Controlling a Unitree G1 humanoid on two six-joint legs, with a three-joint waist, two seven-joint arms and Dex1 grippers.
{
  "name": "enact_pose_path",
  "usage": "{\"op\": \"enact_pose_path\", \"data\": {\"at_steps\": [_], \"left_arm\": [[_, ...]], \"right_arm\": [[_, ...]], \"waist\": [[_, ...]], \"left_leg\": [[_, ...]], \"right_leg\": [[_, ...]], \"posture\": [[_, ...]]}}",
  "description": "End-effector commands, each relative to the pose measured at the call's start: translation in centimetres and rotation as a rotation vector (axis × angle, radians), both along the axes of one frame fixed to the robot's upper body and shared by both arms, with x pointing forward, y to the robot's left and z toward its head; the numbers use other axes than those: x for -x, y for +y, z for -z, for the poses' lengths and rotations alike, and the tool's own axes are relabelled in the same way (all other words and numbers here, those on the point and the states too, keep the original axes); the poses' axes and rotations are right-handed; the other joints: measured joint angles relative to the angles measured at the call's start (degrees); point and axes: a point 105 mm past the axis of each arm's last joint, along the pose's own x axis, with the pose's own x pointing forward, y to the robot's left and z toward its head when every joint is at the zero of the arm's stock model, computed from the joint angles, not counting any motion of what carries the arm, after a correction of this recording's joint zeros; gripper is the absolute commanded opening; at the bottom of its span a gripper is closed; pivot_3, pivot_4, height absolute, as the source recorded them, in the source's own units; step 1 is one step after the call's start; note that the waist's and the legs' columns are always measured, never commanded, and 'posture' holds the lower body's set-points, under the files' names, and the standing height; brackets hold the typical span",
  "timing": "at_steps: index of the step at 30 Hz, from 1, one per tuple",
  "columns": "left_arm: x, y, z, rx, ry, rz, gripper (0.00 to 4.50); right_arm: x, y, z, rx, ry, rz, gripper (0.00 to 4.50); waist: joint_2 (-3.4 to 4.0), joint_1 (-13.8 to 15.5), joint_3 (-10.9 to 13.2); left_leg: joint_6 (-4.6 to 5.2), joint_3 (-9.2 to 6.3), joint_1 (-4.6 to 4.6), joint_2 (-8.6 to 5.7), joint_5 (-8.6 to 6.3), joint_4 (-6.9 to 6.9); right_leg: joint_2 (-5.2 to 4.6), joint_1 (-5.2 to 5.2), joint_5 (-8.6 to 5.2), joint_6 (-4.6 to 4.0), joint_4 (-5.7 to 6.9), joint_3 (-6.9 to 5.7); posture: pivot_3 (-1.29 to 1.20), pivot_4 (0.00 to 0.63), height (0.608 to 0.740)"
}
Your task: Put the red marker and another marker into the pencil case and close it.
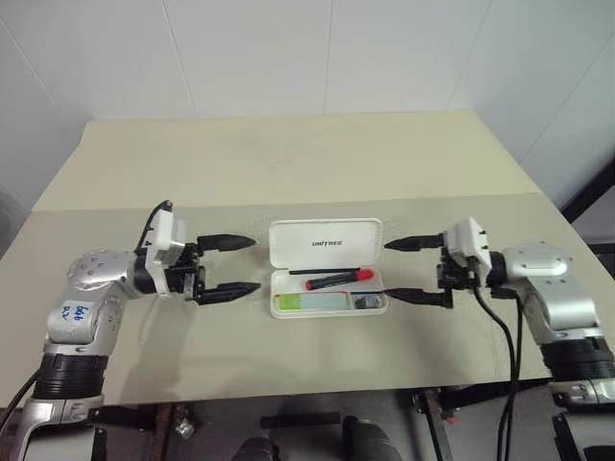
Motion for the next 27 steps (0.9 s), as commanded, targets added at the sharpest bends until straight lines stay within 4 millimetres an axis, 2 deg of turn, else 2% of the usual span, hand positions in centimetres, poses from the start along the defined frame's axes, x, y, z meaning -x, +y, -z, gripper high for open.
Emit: {"op": "enact_pose_path", "data": {"at_steps": [1,7,9,13,21,27], "left_arm": [[0.2,0.5,-0.6,0.022,-0.031,-0.005,2.58],[0.1,0.5,-0.2,0.027,-0.020,-0.004,0.48],[0.0,0.4,-0.1,0.031,-0.019,-0.007,0.04],[-0.5,0.3,0.1,0.040,-0.022,-0.042,0.04],[-5.3,1.5,0.0,0.107,-0.012,-0.388,0.04],[-7.9,-0.2,0.1,0.089,0.018,-0.475,0.04]], "right_arm": [[0.2,-0.7,-1.8,-0.025,-0.074,0.040,4.50],[0.2,-0.7,-2.1,-0.013,-0.092,0.063,4.50],[0.1,-0.7,-2.2,-0.010,-0.096,0.070,4.50],[0.0,-0.8,-2.3,-0.007,-0.100,0.080,4.50],[0.0,-0.7,-2.0,-0.003,-0.099,0.097,4.50],[0.0,-0.2,-1.6,-0.011,-0.100,0.098,4.50]], "waist": [[-0.01,-0.16,0.00],[0.00,0.03,0.00],[0.00,0.03,0.00],[0.00,0.01,0.00],[-0.01,0.17,0.01],[-0.02,0.24,0.01]], "left_leg": [[0.00,0.01,0.00,0.00,0.00,0.01],[-0.02,0.01,0.05,0.01,0.01,0.08],[-0.02,0.01,0.05,0.00,0.01,0.11],[-0.02,0.01,0.05,0.01,0.01,0.08],[-0.02,-0.01,0.04,0.01,0.01,0.09],[-0.02,-0.01,0.04,-0.01,0.01,0.11]], "right_leg": [[0.00,-0.01,0.00,0.00,-0.01,0.00],[0.01,0.00,-0.01,-0.02,-0.01,0.02],[0.01,0.01,-0.01,-0.02,-0.01,0.02],[0.01,0.00,-0.01,-0.02,-0.01,0.02],[0.00,0.00,-0.01,-0.01,-0.02,0.01],[0.00,0.01,0.01,0.01,0.01,0.01]], "posture": [[0.00,0.150,0.740],[0.00,0.150,0.740],[0.00,0.150,0.740],[0.00,0.150,0.740],[0.00,0.150,0.740],[0.00,0.150,0.740]]}}
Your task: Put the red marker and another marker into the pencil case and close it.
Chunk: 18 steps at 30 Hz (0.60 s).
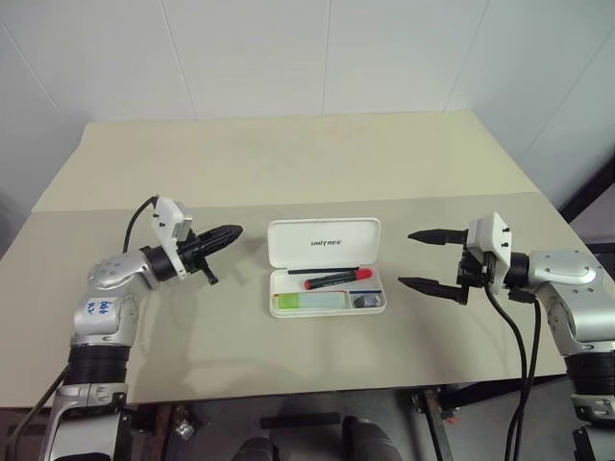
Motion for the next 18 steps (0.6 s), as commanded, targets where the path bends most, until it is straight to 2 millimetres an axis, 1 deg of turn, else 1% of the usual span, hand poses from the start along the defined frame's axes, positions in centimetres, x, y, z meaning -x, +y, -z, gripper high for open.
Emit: {"op": "enact_pose_path", "data": {"at_steps": [1,8,12,14,16,18], "left_arm": [[-1.3,-1.3,-0.6,-0.003,-0.006,-0.021,0.04],[-3.1,-3.9,0.3,-0.017,0.062,0.018,0.04],[-3.5,-4.7,0.3,-0.022,0.056,0.051,0.04],[-3.3,-5.2,0.0,-0.015,0.032,0.092,0.04],[-1.8,-6.2,-0.9,0.004,-0.040,0.212,0.04],[-0.3,-6.6,-1.3,-0.007,-0.095,0.305,0.04]], "right_arm": [[0.3,0.5,-0.9,-0.008,-0.047,-0.010,4.50],[0.5,0.9,-0.5,-0.025,-0.044,-0.008,4.50],[0.6,0.9,-0.5,-0.031,-0.046,-0.002,4.50],[0.6,0.9,-0.5,-0.032,-0.046,0.001,4.50],[0.7,0.8,-0.5,-0.035,-0.046,0.005,4.50],[0.7,0.8,-0.5,-0.037,-0.046,0.009,4.50]], "waist": [[0.00,0.06,0.00],[0.00,-0.09,0.00],[-0.01,-0.10,0.00],[0.00,-0.11,0.00],[0.00,-0.02,0.00],[0.00,0.01,0.00]], "left_leg": [[0.00,0.00,-0.01,0.00,0.00,-0.01],[-0.01,0.02,-0.04,-0.01,0.01,-0.06],[-0.01,0.02,-0.07,-0.02,0.01,-0.03],[-0.01,0.02,-0.08,-0.01,0.01,-0.04],[-0.02,0.02,-0.08,-0.01,0.01,-0.04],[-0.04,0.02,-0.09,-0.01,0.02,-0.04]], "right_leg": [[0.00,0.00,0.00,0.01,0.01,0.00],[0.00,-0.01,0.02,0.04,0.04,0.00],[0.01,-0.01,0.03,0.05,0.02,-0.01],[0.01,-0.01,0.03,0.06,0.01,-0.01],[0.01,-0.02,0.03,0.06,0.01,-0.02],[0.00,-0.01,0.03,0.06,-0.01,-0.01]], "posture": [[0.00,0.150,0.740],[0.00,0.150,0.740],[0.00,0.150,0.740],[0.00,0.150,0.740],[0.00,0.150,0.740],[0.00,0.150,0.740]]}}
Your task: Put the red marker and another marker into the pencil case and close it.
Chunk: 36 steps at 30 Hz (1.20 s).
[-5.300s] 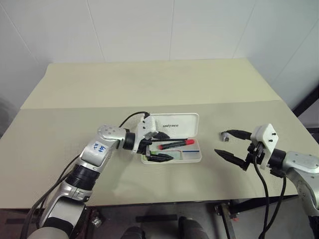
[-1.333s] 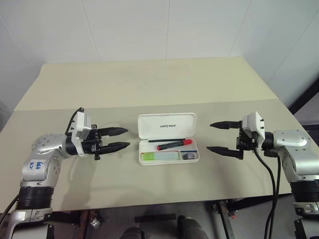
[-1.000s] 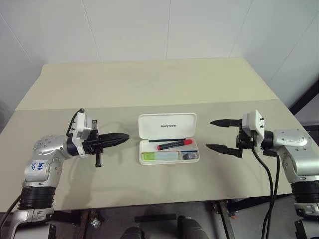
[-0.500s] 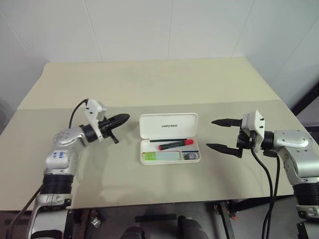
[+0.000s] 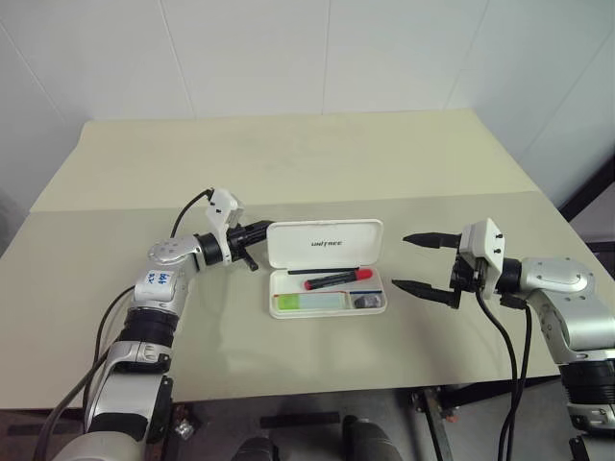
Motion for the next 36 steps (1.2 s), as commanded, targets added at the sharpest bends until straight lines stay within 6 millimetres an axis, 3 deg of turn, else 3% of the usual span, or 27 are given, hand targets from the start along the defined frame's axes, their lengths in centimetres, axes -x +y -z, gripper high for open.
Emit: {"op": "enact_pose_path", "data": {"at_steps": [1,8,12,22,28,32,36], "left_arm": [[2.4,-1.1,-2.2,0.013,-0.148,0.162,0.04],[5.9,-0.9,0.6,-0.246,-0.208,0.372,0.04],[6.7,-1.1,2.7,-0.367,-0.179,0.420,0.04],[7.3,-4.6,6.0,-0.474,-0.067,0.408,0.04],[7.3,-4.4,7.2,-0.543,0.012,0.378,0.04],[7.5,-4.1,6.9,-0.512,0.033,0.371,0.04],[6.8,-3.7,3.4,-0.303,0.038,0.314,0.04]], "right_arm": [[0.3,0.0,-1.1,-0.016,-0.041,-0.002,4.50],[0.5,-0.3,-0.9,-0.019,-0.034,0.005,4.50],[0.6,-0.5,-0.8,-0.018,-0.029,0.013,4.50],[1.0,0.1,-0.3,-0.042,-0.024,0.016,4.50],[1.3,0.2,0.0,-0.065,-0.026,0.038,4.50],[1.4,0.1,0.1,-0.074,-0.031,0.050,4.50],[1.2,0.1,0.1,-0.077,-0.032,0.051,4.50]], "waist": [[0.00,0.02,0.00],[0.00,-0.05,0.00],[0.00,-0.03,0.00],[0.01,0.67,-0.01],[0.01,1.15,-0.01],[0.01,1.03,-0.01],[0.01,0.88,-0.01]], "left_leg": [[-0.03,0.00,-0.02,0.00,0.02,0.00],[0.02,0.00,-0.01,0.01,-0.01,0.01],[0.06,0.00,0.00,0.00,-0.03,0.06],[0.07,-0.01,0.02,0.01,-0.04,0.10],[0.07,0.03,0.18,0.00,-0.04,0.10],[0.07,0.02,0.39,0.01,-0.03,0.11],[0.07,0.01,0.42,0.03,-0.03,0.12]], "right_leg": [[0.00,0.00,0.00,0.00,-0.01,0.00],[0.00,0.00,0.00,0.00,-0.01,0.01],[0.00,0.01,0.00,-0.01,-0.03,0.03],[0.01,0.02,-0.01,-0.01,0.00,0.03],[0.01,0.12,-0.02,-0.04,-0.01,0.08],[0.04,0.36,-0.03,-0.06,-0.01,0.08],[0.07,0.38,-0.03,-0.06,0.01,0.09]], "posture": [[0.00,0.150,0.740],[0.00,0.150,0.740],[0.00,0.150,0.740],[0.00,0.150,0.740],[0.00,0.150,0.740],[0.00,0.150,0.740],[0.00,0.150,0.740]]}}
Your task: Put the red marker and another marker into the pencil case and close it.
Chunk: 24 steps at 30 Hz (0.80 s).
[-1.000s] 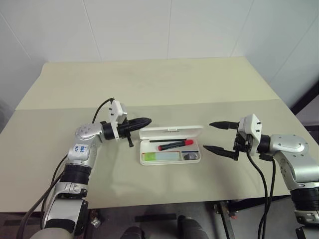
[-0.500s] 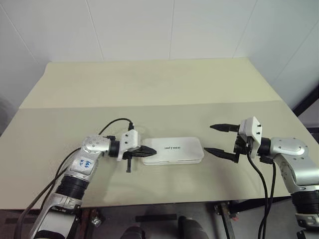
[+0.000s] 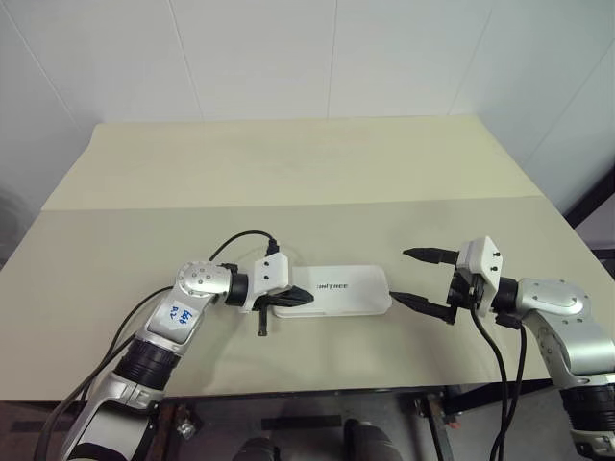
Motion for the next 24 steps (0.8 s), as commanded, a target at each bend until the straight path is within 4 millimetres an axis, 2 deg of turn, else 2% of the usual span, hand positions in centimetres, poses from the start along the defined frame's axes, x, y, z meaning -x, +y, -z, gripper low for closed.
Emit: {"op": "enact_pose_path", "data": {"at_steps": [1,3,5,8,11,13,16,20,24], "left_arm": [[-0.5,1.1,-2.6,0.162,0.021,-0.052,0.04],[-0.4,2.4,-4.4,0.250,0.004,-0.051,0.04],[-0.7,3.9,-5.3,0.288,-0.024,-0.084,0.04],[-1.4,7.0,-6.4,0.370,-0.005,-0.192,0.63],[-0.7,9.4,-6.8,0.392,-0.063,-0.218,1.60],[-0.2,9.9,-7.3,0.420,-0.093,-0.224,2.29],[0.9,11.2,-7.0,0.398,-0.125,-0.230,3.21],[1.2,11.3,-7.2,0.396,-0.149,-0.222,4.47],[0.9,11.0,-6.7,0.387,-0.144,-0.213,4.47]], "right_arm": [[0.0,-0.1,-1.6,-0.024,-0.067,-0.005,4.50],[-0.2,-0.1,-1.7,-0.020,-0.068,-0.013,4.50],[-0.5,-0.2,-1.8,-0.016,-0.070,-0.019,4.50],[-0.9,-0.4,-2.1,-0.011,-0.076,-0.029,4.50],[-1.3,-0.6,-2.2,-0.003,-0.077,-0.034,4.50],[-1.5,-0.9,-2.3,-0.001,-0.078,-0.032,4.50],[-1.8,-1.5,-2.5,0.012,-0.085,-0.020,4.50],[-1.8,-2.1,-2.8,0.031,-0.095,-0.006,4.50],[-1.3,-3.1,-2.7,0.062,-0.096,0.017,4.50]], "waist": [[-0.01,0.02,0.01],[-0.01,0.03,0.01],[-0.01,-0.03,0.01],[-0.01,0.03,0.01],[-0.01,-0.12,0.01],[-0.01,0.01,0.01],[-0.01,0.15,0.01],[-0.01,0.46,0.01],[-0.01,0.29,0.01]], "left_leg": [[0.00,-0.02,-0.02,0.02,0.00,0.00],[0.00,-0.04,-0.11,0.04,0.00,0.02],[-0.01,-0.03,-0.14,0.04,0.01,-0.01],[-0.02,-0.01,-0.15,0.06,0.01,-0.07],[-0.02,0.00,-0.16,0.07,0.01,-0.11],[-0.03,0.01,-0.18,0.09,0.00,-0.17],[-0.03,0.02,-0.25,0.09,-0.02,-0.15],[-0.04,0.00,-0.28,0.13,-0.05,-0.17],[-0.03,0.01,-0.28,0.12,-0.05,-0.15]], "right_leg": [[0.03,-0.02,0.00,0.00,0.00,0.00],[0.06,-0.11,0.00,0.00,0.01,0.00],[0.05,-0.19,0.00,-0.01,0.02,0.02],[0.05,-0.23,-0.02,-0.04,0.01,0.01],[0.05,-0.26,-0.02,-0.05,-0.02,0.00],[0.05,-0.26,-0.02,-0.04,0.00,-0.01],[0.04,-0.28,-0.02,-0.04,-0.01,-0.01],[0.05,-0.30,-0.03,-0.05,-0.11,-0.07],[0.05,-0.28,-0.02,-0.05,-0.28,-0.07]], "posture": [[0.00,0.150,0.740],[0.00,0.150,0.740],[0.00,0.150,0.740],[0.00,0.150,0.740],[0.00,0.150,0.740],[0.00,0.150,0.740],[0.00,0.150,0.740],[0.00,0.150,0.740],[0.00,0.150,0.740]]}}
